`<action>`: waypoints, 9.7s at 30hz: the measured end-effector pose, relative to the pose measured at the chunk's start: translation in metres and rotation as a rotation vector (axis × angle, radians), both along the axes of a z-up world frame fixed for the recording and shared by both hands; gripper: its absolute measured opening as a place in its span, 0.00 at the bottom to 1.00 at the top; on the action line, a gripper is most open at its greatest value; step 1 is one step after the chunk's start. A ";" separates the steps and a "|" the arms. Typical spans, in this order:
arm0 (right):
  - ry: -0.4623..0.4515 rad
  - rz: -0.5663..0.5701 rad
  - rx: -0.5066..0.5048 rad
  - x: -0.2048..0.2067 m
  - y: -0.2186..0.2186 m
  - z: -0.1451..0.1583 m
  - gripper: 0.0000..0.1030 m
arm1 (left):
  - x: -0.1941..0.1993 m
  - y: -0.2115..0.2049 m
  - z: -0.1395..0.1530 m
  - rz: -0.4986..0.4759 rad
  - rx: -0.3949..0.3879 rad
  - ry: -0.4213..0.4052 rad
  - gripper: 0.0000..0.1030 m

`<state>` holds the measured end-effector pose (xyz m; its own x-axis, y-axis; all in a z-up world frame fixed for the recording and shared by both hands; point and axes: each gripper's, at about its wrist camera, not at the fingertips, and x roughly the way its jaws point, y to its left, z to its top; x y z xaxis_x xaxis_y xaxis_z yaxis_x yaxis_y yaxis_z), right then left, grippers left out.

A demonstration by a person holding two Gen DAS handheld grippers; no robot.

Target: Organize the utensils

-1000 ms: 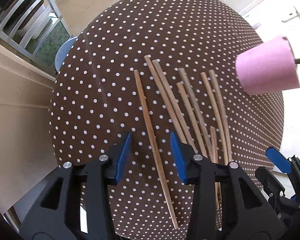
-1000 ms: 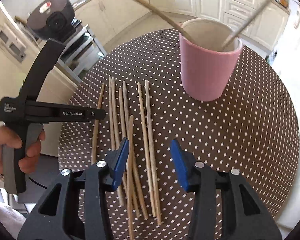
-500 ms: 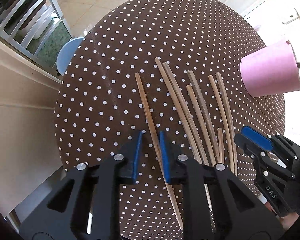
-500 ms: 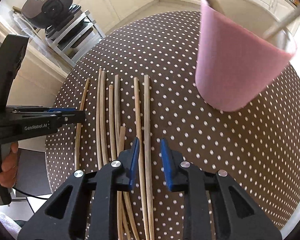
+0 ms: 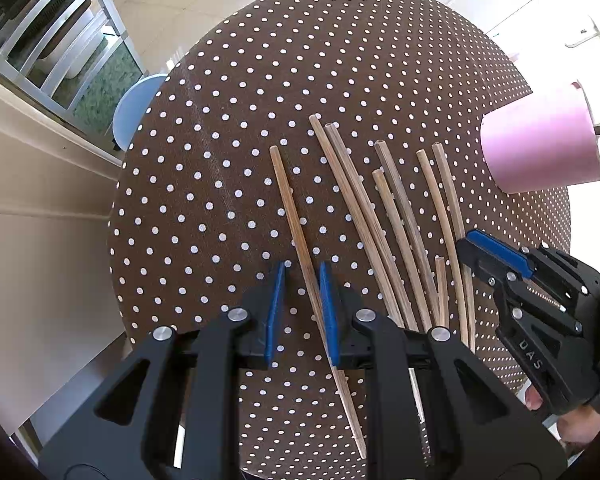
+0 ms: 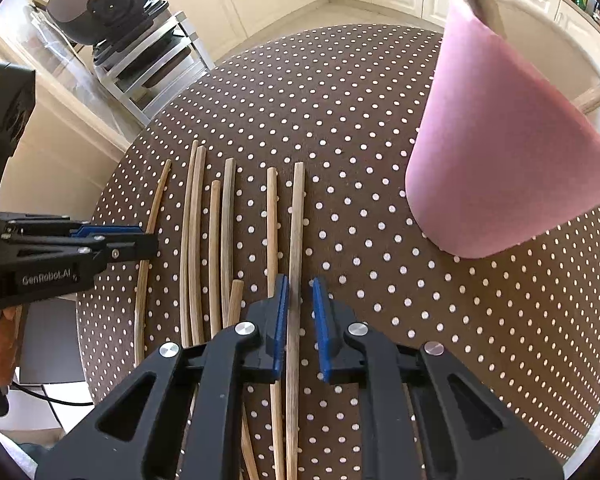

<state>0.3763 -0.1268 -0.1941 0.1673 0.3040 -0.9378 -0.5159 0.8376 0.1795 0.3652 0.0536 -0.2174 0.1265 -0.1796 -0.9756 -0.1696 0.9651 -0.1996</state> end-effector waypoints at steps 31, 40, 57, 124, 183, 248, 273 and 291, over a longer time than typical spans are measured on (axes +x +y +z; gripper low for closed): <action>0.064 -0.065 0.016 0.017 0.004 -0.005 0.05 | -0.006 -0.012 0.003 -0.009 0.050 0.008 0.09; 0.018 -0.098 0.104 -0.012 -0.018 0.022 0.04 | -0.024 -0.002 0.027 -0.015 -0.009 -0.070 0.07; -0.221 -0.183 0.337 -0.051 -0.070 0.125 0.04 | -0.050 -0.015 0.119 -0.134 -0.083 -0.312 0.06; -0.800 -0.399 0.481 0.042 -0.122 0.204 0.04 | 0.057 -0.134 0.255 -0.317 -0.023 -0.583 0.06; -0.653 -0.281 0.405 0.030 -0.116 0.159 0.05 | 0.043 -0.123 0.238 -0.171 0.180 -0.523 0.61; -0.287 -0.199 0.179 -0.074 -0.037 0.084 0.44 | -0.057 0.001 0.100 0.028 0.028 -0.326 0.73; -0.050 0.009 -0.002 -0.039 -0.001 -0.002 0.25 | -0.048 0.008 0.049 0.102 0.038 -0.179 0.73; -0.046 0.040 0.005 -0.006 0.021 -0.009 0.04 | -0.017 -0.001 0.022 0.116 0.040 -0.119 0.71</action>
